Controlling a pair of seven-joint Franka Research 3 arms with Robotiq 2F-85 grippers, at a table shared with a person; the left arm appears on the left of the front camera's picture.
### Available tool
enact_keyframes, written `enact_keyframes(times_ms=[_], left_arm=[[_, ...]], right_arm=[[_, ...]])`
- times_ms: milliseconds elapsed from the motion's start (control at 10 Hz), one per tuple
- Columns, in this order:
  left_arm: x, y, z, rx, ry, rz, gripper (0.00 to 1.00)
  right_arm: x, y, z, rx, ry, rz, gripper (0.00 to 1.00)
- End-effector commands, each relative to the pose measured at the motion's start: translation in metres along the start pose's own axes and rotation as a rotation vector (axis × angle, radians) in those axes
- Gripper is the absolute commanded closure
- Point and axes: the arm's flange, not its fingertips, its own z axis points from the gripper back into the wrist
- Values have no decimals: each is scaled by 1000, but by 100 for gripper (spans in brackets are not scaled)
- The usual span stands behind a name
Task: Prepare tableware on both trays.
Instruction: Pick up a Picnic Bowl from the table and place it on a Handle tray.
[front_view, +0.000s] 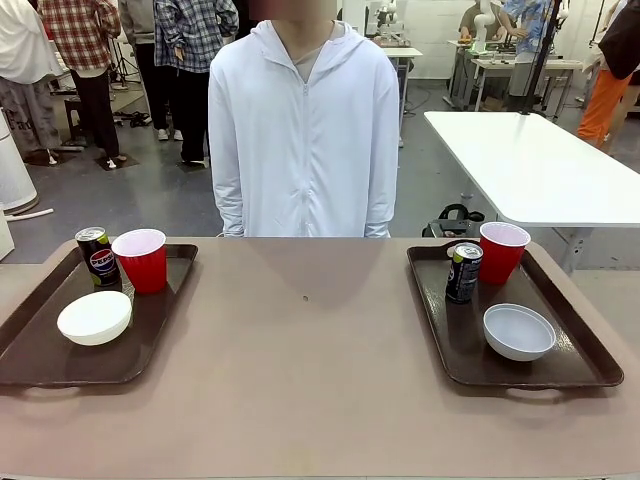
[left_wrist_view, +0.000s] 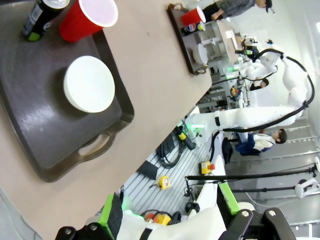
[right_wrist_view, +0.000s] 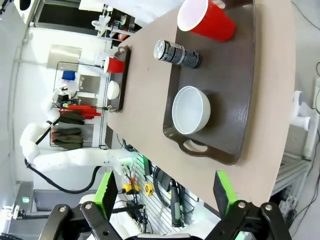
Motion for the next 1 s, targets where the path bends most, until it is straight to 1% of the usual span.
enact_keyframes(times_ms=[0, 900], left_arm=[[-1, -2, 1, 0, -4, -4, 0], [-1, -2, 1, 0, -4, -4, 0]], right_arm=[[2, 6, -6, -33, 27, -3, 0], [2, 6, -6, -33, 27, -3, 0]])
